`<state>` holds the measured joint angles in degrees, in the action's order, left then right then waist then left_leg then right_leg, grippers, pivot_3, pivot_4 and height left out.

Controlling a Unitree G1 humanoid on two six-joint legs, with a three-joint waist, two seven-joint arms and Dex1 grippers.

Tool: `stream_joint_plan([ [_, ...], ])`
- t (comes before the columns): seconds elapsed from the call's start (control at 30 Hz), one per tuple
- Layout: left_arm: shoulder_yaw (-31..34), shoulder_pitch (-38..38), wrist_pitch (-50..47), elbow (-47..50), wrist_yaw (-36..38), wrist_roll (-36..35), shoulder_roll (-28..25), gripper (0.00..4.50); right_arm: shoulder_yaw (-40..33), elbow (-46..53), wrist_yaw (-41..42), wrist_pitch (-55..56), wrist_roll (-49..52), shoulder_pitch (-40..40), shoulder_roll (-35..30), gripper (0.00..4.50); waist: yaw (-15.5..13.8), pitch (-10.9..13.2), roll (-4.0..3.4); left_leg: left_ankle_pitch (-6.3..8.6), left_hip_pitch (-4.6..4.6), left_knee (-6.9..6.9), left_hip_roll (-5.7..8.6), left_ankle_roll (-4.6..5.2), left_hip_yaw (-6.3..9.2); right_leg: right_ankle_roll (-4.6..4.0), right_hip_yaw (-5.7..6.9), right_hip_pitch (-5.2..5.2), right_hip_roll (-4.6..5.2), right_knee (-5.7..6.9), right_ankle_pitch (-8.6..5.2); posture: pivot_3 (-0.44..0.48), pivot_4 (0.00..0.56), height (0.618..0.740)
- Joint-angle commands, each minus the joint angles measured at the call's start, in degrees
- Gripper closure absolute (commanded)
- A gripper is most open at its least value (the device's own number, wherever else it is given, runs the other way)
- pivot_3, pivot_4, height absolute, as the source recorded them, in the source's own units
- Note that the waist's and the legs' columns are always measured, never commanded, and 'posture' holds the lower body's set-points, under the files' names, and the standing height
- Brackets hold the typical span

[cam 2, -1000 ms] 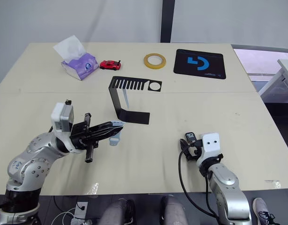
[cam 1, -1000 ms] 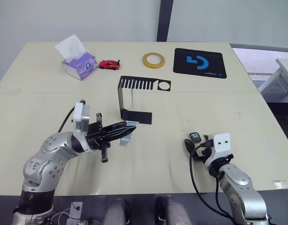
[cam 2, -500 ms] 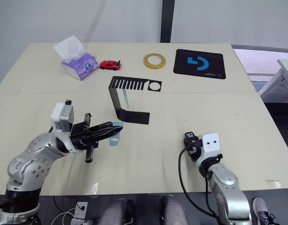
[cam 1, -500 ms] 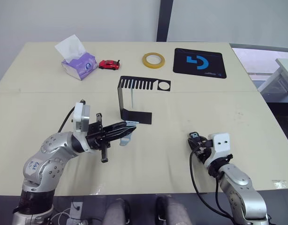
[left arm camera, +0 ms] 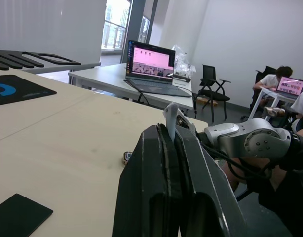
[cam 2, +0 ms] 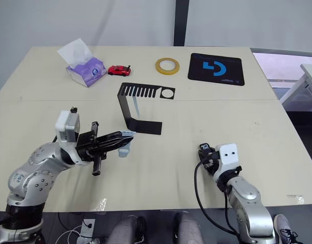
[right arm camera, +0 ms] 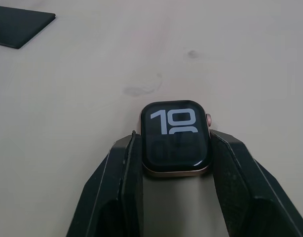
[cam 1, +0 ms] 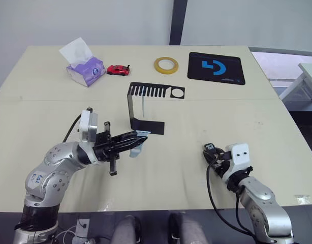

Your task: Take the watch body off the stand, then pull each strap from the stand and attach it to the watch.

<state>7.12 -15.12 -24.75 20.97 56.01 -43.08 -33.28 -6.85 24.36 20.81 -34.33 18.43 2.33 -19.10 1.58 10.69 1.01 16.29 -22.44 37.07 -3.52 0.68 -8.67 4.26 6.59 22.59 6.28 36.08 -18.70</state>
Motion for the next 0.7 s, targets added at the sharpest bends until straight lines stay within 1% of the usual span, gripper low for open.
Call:
stream_joint_plan([
  [0.03,-1.18,-1.0,11.71,-1.52,4.96,9.14,-2.45,4.5,-2.57,5.83,3.99,-11.51,11.9,-5.37,-2.53,2.93,0.02,0.0,-0.01,0.0,0.02,-0.01,-0.01,0.0,-0.03,0.0,-0.01,0.01,-0.02,0.01,0.0,0.0,0.15,0.74],
  [0.13,-1.73,-1.29,20.16,-3.57,7.17,14.76,-3.43,4.5,-4.71,7.6,5.28,-24.56,23.9,-10.89,-4.55,2.93,-0.05,0.01,-0.01,0.01,-0.02,-0.05,-0.05,0.01,-0.03,-0.02,-0.01,0.07,-0.01,0.0,-0.01,0.0,0.15,0.74],
  [0.2,-2.26,-1.35,27.23,-5.51,8.07,19.49,-4.0,4.5,-7.64,6.6,3.94,-32.85,34.81,-14.92,-3.81,2.93,-0.08,0.0,-0.01,0.05,-0.04,-0.04,-0.06,0.08,-0.03,-0.02,0.0,0.08,0.02,0.0,-0.01,0.0,0.15,0.74],
  [0.27,-2.47,-1.52,33.31,-7.84,8.24,23.17,-4.21,4.5,-8.74,5.13,3.35,-39.19,43.27,-18.15,-4.21,2.93,-0.07,0.01,-0.01,0.11,-0.05,-0.04,-0.06,0.19,-0.02,-0.02,0.01,0.07,0.06,-0.01,-0.01,0.0,0.15,0.74],
  [0.37,-2.27,-1.63,39.66,-10.54,7.81,26.34,-4.35,4.5,-8.47,1.66,1.27,-46.13,52.56,-21.29,-4.83,2.93,-0.07,0.01,-0.01,0.22,-0.08,-0.01,-0.04,0.42,-0.03,-0.02,0.04,0.07,0.13,-0.01,-0.01,0.0,0.15,0.74],
  [0.47,-2.43,-1.33,44.32,-12.25,8.1,28.13,-5.09,4.5,-7.78,-2.13,-2.91,-49.21,59.12,-23.35,-4.9,2.93,-0.08,0.01,-0.01,0.23,-0.09,0.02,-0.03,0.47,-0.03,-0.01,0.09,0.06,0.18,-0.01,0.0,0.0,0.15,0.74],
  [0.53,-2.33,-0.64,46.31,-11.11,8.6,27.48,-5.65,4.5,-7.15,-5.58,-6.47,-49.75,62.65,-24.96,-4.42,2.93,-0.04,0.01,-0.01,0.23,-0.13,0.02,-0.02,0.48,-0.03,-0.01,0.11,0.07,0.2,-0.01,0.0,0.0,0.15,0.74],
  [0.7,-3.69,1.24,46.37,-6.91,8.95,27.67,-8.07,4.5,-4.04,-10.13,-12.61,-49.28,69.75,-26.61,-5.1,2.93,0.09,0.01,-0.01,0.22,-0.15,0.02,-0.02,0.47,-0.07,0.01,0.12,0.1,0.19,0.0,0.01,0.0,0.15,0.74],
])
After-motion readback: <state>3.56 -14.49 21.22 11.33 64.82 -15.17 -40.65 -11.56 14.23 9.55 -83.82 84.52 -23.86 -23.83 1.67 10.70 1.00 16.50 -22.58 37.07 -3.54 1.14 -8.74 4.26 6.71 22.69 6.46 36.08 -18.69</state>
